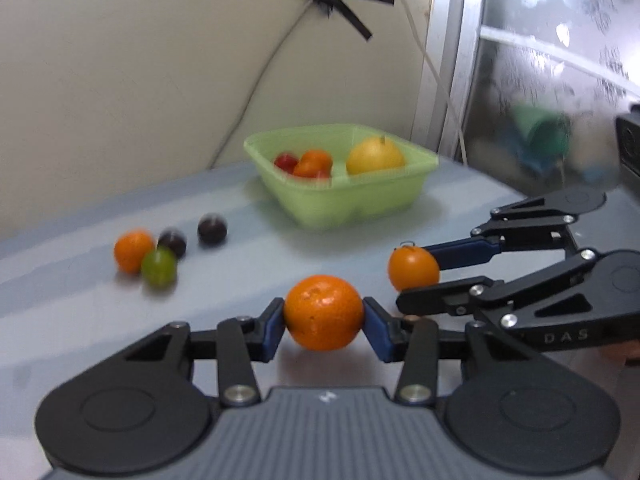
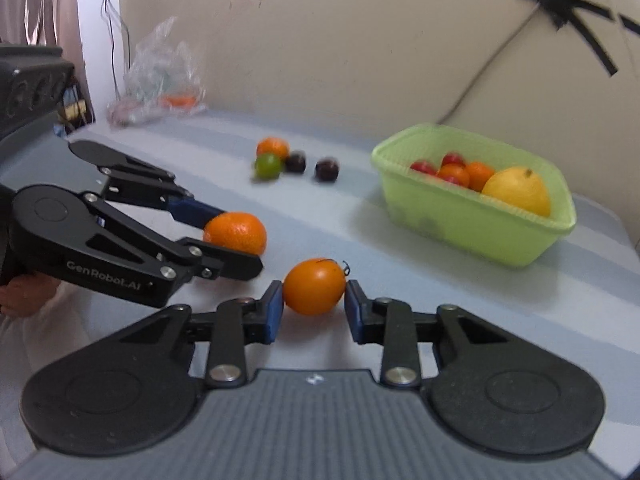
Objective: Organize fruits
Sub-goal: 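Grasp the mandarin with the left tool while the right tool grasps the orange tomato, carry over basket, then drop the mandarin and orange tomato into the basket from both tools, then grasp a green cherry tomato with the left tool while the right tool grasps a dark purple one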
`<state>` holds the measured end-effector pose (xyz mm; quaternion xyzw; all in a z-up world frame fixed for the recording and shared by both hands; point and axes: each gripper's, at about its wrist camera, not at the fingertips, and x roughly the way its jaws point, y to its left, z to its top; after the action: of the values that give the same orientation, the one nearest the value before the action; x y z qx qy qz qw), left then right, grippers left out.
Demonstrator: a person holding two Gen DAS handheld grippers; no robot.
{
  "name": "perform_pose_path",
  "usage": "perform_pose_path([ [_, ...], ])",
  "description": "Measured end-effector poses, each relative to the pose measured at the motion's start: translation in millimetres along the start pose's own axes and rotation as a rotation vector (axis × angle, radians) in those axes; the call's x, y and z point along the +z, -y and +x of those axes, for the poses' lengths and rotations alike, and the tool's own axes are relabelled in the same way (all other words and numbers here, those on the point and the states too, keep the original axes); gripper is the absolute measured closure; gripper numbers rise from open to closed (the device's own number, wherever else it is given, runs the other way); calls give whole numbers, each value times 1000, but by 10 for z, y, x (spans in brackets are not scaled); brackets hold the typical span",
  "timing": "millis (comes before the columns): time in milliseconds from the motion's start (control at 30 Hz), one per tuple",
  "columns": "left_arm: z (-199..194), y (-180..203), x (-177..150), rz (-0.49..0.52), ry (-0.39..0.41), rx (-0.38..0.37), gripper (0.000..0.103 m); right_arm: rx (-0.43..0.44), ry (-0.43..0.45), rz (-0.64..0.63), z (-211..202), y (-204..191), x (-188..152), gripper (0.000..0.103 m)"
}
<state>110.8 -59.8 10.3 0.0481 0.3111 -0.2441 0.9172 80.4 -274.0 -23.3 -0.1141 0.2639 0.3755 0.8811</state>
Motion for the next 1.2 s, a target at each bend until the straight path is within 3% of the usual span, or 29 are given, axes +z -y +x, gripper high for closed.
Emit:
perform_pose_path([
  [233,404,-75,758,-36,74,-12,61,-159,147,41,-78,429,431,68],
  [333,662,-95,939,-46,55,1,61,-229,138,17,55,565,531,67],
  [400,793,-111,982,-62,28,-29,60,-252,118,-2,134,632,553,67],
  [433,823,-111,997,-62,22,-29,53,-250,104,-9,166,656,555,67],
  [467,817,-109,1000,-56,25,-18,41,-254,97,-15,188,671,551,66],
  [500,776,-123,1010,-48,42,-9,38,-268,98,-19,213,701,538,59],
  [567,631,-228,1034,-52,84,-4,37,-294,117,-18,190,710,525,52],
  [633,401,-440,1026,-91,121,6,38,-306,151,0,154,712,560,53],
  [667,285,-545,999,-110,139,20,38,-302,174,19,97,704,579,54],
  [800,-109,-945,779,-168,170,136,41,-197,211,90,9,578,725,83],
  [967,-226,-1034,346,-178,131,208,41,-72,130,24,402,190,940,83],
  [1200,109,-893,28,-171,26,208,42,-62,-76,-185,1147,-158,1093,83],
])
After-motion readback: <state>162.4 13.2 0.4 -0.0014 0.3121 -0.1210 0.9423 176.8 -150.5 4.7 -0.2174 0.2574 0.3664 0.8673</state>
